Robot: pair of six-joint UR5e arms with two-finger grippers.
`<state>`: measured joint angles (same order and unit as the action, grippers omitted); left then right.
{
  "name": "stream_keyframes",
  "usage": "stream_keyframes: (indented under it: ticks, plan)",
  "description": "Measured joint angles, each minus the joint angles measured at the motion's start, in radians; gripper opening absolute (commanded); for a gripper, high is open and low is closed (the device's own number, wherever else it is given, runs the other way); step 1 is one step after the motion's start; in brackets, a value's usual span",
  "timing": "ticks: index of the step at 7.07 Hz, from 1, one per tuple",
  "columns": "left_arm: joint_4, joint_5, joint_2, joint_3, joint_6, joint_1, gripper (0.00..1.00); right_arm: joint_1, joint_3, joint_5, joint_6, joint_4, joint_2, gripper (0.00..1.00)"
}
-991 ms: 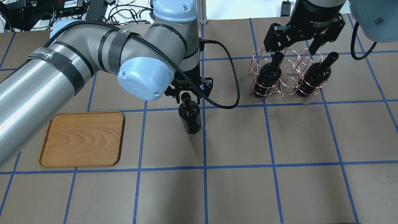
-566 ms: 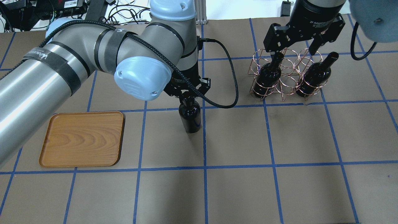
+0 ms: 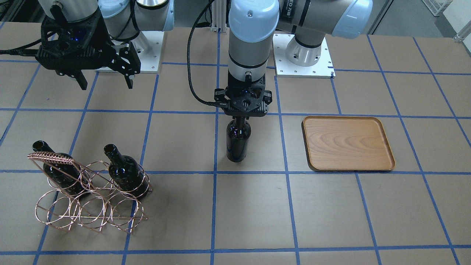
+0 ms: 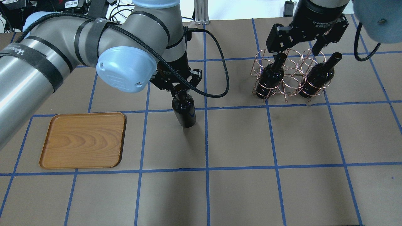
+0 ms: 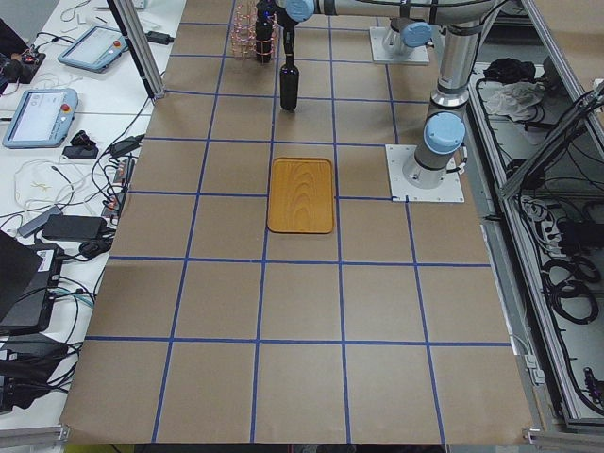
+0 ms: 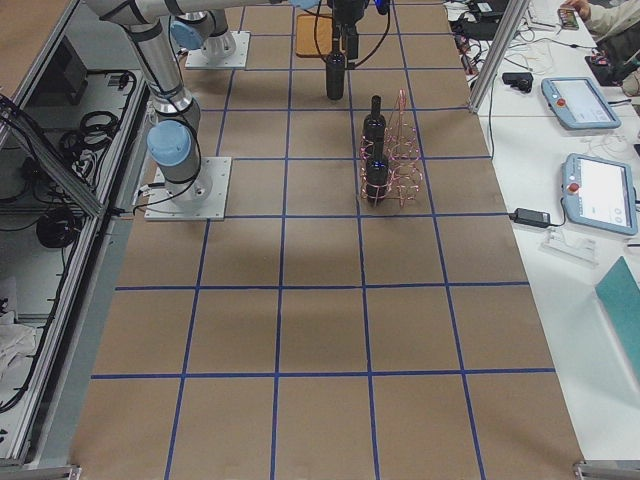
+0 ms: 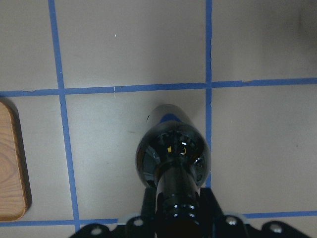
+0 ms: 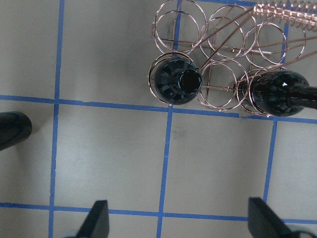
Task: Take wine from basket and place on tray
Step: 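Carry the bottle with the left gripper over the wooden tray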
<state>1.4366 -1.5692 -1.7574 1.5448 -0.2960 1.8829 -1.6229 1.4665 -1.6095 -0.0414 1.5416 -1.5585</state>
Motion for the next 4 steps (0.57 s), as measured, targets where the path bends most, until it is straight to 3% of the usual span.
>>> stream_keyframes:
  ticks: [2,4]
  plan:
    - [0.056,-0.001,0.044,0.001,0.087,-0.095,0.0,0.0,0.0,-0.001,0.0,0.0,0.0,1.0]
    - [0.143,-0.013,0.128,0.036,0.287,-0.29,0.0,0.0,0.0,0.0,0.001,0.001,0.0,1.0]
